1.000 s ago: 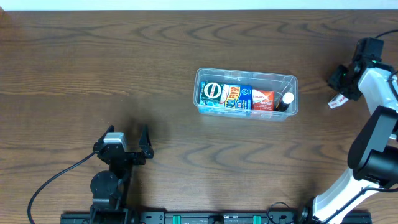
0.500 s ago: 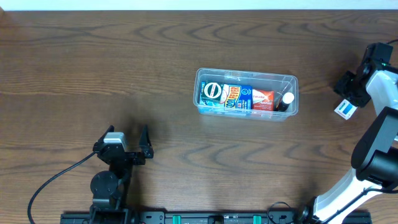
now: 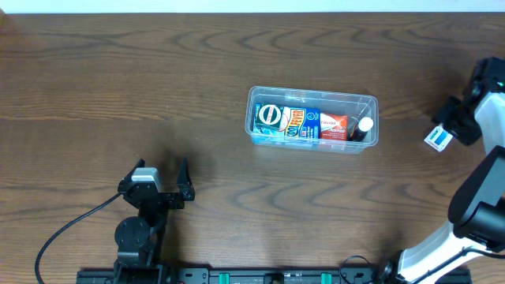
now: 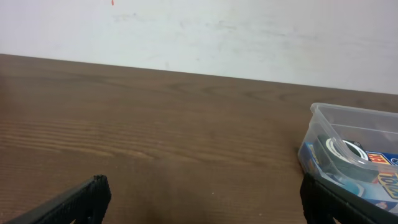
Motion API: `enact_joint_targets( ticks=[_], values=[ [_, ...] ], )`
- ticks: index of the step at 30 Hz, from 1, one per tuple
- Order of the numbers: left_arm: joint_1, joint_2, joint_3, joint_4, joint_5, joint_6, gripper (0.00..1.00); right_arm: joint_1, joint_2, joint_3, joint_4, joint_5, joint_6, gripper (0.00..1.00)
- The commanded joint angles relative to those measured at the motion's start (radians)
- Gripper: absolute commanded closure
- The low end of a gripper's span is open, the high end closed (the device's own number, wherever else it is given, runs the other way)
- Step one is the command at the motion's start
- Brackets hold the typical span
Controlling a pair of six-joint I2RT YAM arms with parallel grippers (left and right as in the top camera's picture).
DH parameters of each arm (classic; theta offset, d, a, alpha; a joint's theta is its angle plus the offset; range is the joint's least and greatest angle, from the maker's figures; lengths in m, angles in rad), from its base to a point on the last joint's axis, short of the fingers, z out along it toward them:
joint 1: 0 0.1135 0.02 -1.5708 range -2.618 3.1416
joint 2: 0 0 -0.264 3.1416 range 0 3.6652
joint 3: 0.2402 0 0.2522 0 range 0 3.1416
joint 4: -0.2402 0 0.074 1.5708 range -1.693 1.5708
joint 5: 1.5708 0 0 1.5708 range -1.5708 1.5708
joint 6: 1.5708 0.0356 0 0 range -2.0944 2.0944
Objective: Pack container
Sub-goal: 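Adjust the right gripper's grip on the white-green box, then close the right gripper on the white-green Panadol box and lift it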
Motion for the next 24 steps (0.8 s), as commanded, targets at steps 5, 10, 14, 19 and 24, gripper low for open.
enact_joint_targets(
  ticks=[5, 10, 14, 19, 24],
  values=[
    [-0.006, -0.001, -0.014, -0.040, -0.008, 0.013, 0.02, -0.044, 0.015, -0.060, 0.101, -0.011, 0.010, 0.39],
    [-0.006, -0.001, -0.014, -0.040, -0.008, 0.013, 0.02, -0.040, 0.017, -0.063, 0.143, -0.070, -0.024, 0.31],
    [-0.006, -0.001, -0.014, -0.040, -0.008, 0.013, 0.02, -0.040, 0.019, -0.063, 0.144, -0.070, -0.024, 0.22],
    [-0.006, -0.001, -0.014, -0.040, -0.008, 0.013, 0.02, -0.040, 0.037, -0.064, 0.161, -0.070, -0.024, 0.16],
    [-0.006, -0.001, -0.014, -0.040, -0.008, 0.013, 0.02, -0.038, 0.082, -0.064, 0.205, -0.078, -0.040, 0.16]
  ],
)
